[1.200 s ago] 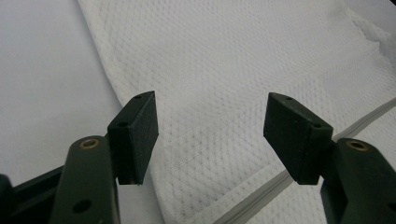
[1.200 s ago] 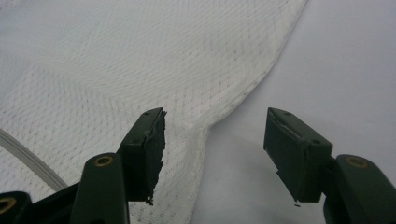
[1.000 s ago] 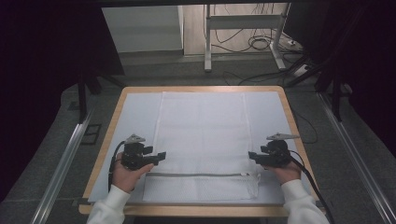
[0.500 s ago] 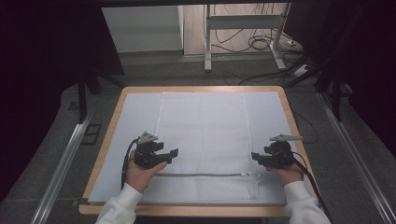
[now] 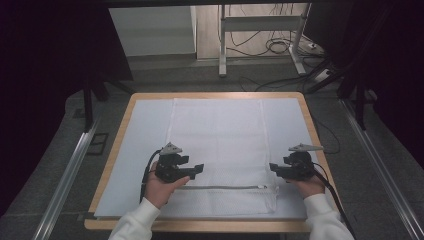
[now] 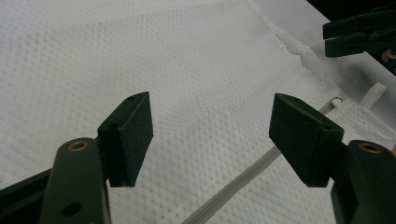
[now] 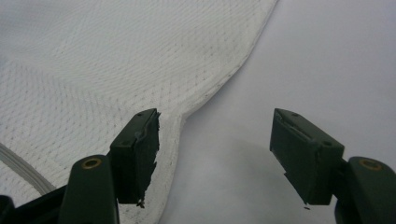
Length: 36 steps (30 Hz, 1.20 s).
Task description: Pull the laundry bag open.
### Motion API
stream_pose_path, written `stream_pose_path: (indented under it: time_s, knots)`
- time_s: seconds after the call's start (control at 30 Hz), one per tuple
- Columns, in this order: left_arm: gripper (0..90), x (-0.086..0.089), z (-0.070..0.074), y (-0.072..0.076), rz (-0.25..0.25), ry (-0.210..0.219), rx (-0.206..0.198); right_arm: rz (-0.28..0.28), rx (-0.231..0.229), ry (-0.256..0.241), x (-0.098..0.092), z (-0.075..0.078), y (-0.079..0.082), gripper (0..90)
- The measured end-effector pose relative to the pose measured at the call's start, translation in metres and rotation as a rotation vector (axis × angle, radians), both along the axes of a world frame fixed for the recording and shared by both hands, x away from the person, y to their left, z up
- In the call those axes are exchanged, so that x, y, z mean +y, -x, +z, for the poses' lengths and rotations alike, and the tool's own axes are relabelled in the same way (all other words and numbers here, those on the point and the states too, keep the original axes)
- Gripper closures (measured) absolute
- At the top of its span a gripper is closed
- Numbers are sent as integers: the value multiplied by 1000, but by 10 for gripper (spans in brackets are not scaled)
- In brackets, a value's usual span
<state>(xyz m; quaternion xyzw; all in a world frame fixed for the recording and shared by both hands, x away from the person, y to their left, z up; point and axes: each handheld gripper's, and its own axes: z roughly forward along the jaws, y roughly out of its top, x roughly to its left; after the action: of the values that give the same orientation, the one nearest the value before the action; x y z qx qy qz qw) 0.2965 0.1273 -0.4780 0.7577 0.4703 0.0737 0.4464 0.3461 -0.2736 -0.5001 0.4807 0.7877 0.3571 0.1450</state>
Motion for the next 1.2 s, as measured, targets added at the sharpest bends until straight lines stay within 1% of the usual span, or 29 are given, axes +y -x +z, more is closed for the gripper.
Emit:
stream_pose_path:
  time_s: [0.03, 0.17, 0.2, 0.23, 0.27, 0.3, 0.37, 0.47, 0.53, 0.6, 0.63, 0.73, 0.9, 0.93, 0.97, 1.03, 1.07, 1.1, 1.17, 1.2]
  knots:
    - [305, -1, 2, -1, -5, 9, 5, 0, 3, -8, 0, 0, 1, 319]
    - [302, -5, 6, -2, -18, 23, 7, 0, -2, 4, 2, 0, 0, 315]
    - [300, -10, 6, -3, -33, 36, 11, 0, -1, 4, 3, 0, 0, 315]
    - [298, -10, 6, -3, -33, 36, 11, 0, -3, 3, 3, 0, 0, 314]
    - [296, -16, 7, -3, -51, 31, 12, 1, -4, 3, 3, 0, 0, 314]
    - [295, -18, 8, -3, -61, 30, 13, 1, -4, 3, 3, 0, 0, 314]
    - [295, -21, 8, -3, -68, 28, 14, 0, -3, 3, 3, 1, 0, 314]
    - [298, -31, 8, 0, -103, 16, 25, -2, -7, 0, 2, 2, 1, 314]
    - [299, -37, 7, 1, -117, 12, 30, -2, -12, 1, 2, 2, 1, 314]
    - [299, -43, 7, 1, -129, 6, 32, -3, -13, 3, 2, 2, 1, 311]
    - [299, -43, 7, 1, -129, 6, 32, -3, -13, 3, 2, 2, 1, 311]
    - [299, -52, 5, 2, -150, 11, 51, -6, -9, 5, 3, 2, 1, 305]
    - [299, -60, 6, 1, -163, 13, 58, -6, -11, 17, 4, 1, 1, 304]
    - [299, -66, 6, 1, -178, -1, 59, -7, -12, 18, 4, 0, 1, 304]
    - [299, -66, 6, 1, -178, -1, 59, -7, -12, 18, 4, 0, 1, 304]
    - [300, -73, 6, 1, -190, -14, 58, -8, -11, 18, 4, 0, 1, 304]
    - [302, -73, 6, 1, -190, -14, 58, -9, -11, 18, 4, 0, 1, 304]
    - [304, -78, 6, 1, -202, -18, 63, -10, -11, 17, 4, 0, 1, 302]
    - [306, -80, 5, 1, -205, -18, 69, -10, -12, 17, 3, 0, 2, 301]
    - [306, -84, 4, 1, -215, -19, 75, -12, -11, 17, 3, 0, 2, 301]
